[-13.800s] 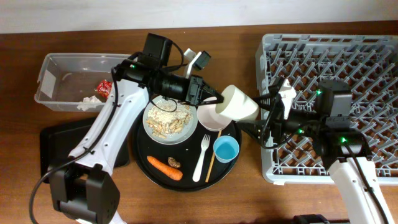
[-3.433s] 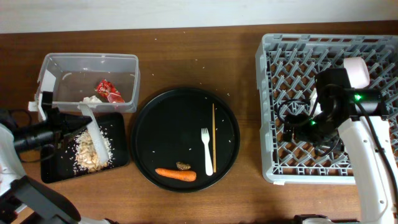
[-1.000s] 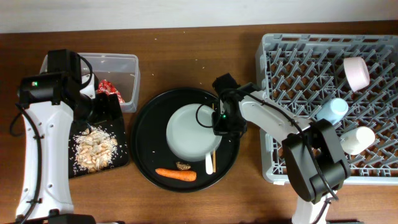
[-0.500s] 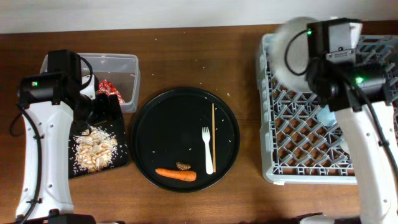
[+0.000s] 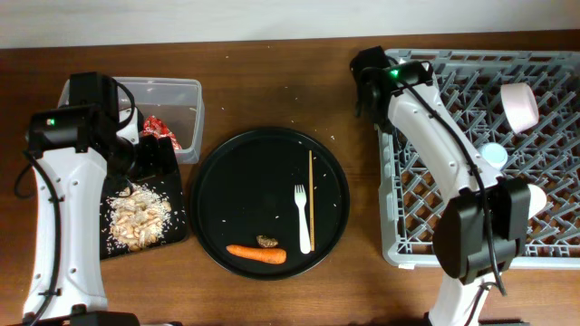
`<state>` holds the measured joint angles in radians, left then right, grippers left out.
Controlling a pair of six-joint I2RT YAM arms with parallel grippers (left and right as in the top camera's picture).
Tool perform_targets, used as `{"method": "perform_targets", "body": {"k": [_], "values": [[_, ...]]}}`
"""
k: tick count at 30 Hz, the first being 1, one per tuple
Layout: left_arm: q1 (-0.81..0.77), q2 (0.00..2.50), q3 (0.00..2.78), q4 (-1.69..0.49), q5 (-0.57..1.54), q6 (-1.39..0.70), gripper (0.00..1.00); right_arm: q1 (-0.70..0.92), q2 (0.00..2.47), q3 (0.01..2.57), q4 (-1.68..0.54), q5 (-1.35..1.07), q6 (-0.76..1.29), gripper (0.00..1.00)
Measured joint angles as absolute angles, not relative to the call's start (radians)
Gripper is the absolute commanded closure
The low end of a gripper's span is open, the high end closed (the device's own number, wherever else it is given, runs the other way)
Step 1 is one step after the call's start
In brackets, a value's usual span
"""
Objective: Sort waste into correct bins and load items into the dishwasher rack
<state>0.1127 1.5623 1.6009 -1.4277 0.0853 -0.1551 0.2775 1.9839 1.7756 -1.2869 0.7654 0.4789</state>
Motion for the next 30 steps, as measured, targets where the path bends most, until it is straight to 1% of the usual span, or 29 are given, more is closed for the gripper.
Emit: {"method": "perform_targets", "body": {"k": [1,2,3,4,5,6,8,9,11,12,13,15,17,20,21,23,24,25,28,30], "values": [[0.113,1.562,1.601,-1.427,0.085,-0.155,0.06,0.278,1.958,1.776,-1.292,0.757,0.493,0.15],[0.113,1.562,1.601,-1.427,0.085,-0.155,0.06,0.272,1.925,1.775,-1.301,0.737,0.498,0.07],[0.113,1.562,1.601,-1.427,0.085,-0.155,0.06,0.260,1.840,1.774,-1.306,0.698,0.506,0.01],[0.113,1.562,1.601,-1.428,0.085,-0.155,0.06,0.247,1.767,1.774,-1.308,0.673,0.503,0.01],[0.113,1.562,1.601,-1.427,0.085,-0.155,0.06,0.207,1.637,1.774,-1.313,0.525,0.456,0.01],[0.113,1.562,1.601,-1.427,0.085,-0.155,0.06,0.184,1.572,1.774,-1.318,0.437,0.414,0.01],[0.113,1.562,1.601,-1.423,0.085,-0.155,0.05,0.178,1.512,1.777,-1.426,0.117,0.334,0.01],[0.113,1.562,1.601,-1.423,0.085,-0.155,0.05,0.207,1.526,1.773,-1.451,0.020,0.319,0.01],[0.113,1.562,1.601,-1.425,0.085,-0.155,0.05,0.334,1.563,1.697,-1.417,-0.088,0.313,0.01],[0.113,1.562,1.601,-1.425,0.085,-0.155,0.05,0.397,1.593,1.629,-1.344,-0.117,0.319,0.08],[0.113,1.562,1.601,-1.425,0.084,-0.155,0.05,0.456,1.641,1.548,-1.274,-0.138,0.344,0.19],[0.113,1.562,1.601,-1.427,0.085,-0.155,0.05,0.504,1.720,1.424,-1.097,-0.147,0.406,0.36],[0.113,1.562,1.601,-1.425,0.085,-0.155,0.05,0.549,1.869,1.367,-1.013,-0.144,0.436,0.38],[0.113,1.562,1.601,-1.426,0.085,-0.155,0.05,0.578,1.993,1.356,-0.979,-0.133,0.446,0.41],[0.113,1.562,1.601,-1.426,0.085,-0.155,0.05,0.582,2.025,1.360,-0.979,-0.126,0.448,0.48],[0.113,1.562,1.601,-1.426,0.085,-0.155,0.05,0.582,2.030,1.362,-0.982,-0.113,0.453,0.76],[0.113,1.562,1.601,-1.426,0.085,-0.155,0.05,0.582,2.032,1.363,-0.987,-0.095,0.458,0.94],[0.113,1.562,1.601,-1.426,0.085,-0.155,0.05,0.580,2.033,1.363,-0.988,-0.083,0.466,0.96],[0.113,1.562,1.601,-1.426,0.085,-0.155,0.05,0.581,2.034,1.370,-0.999,-0.078,0.472,0.96],[0.113,1.562,1.601,-1.425,0.085,-0.155,0.05,0.569,2.030,1.439,-1.125,-0.072,0.476,0.96]]}}
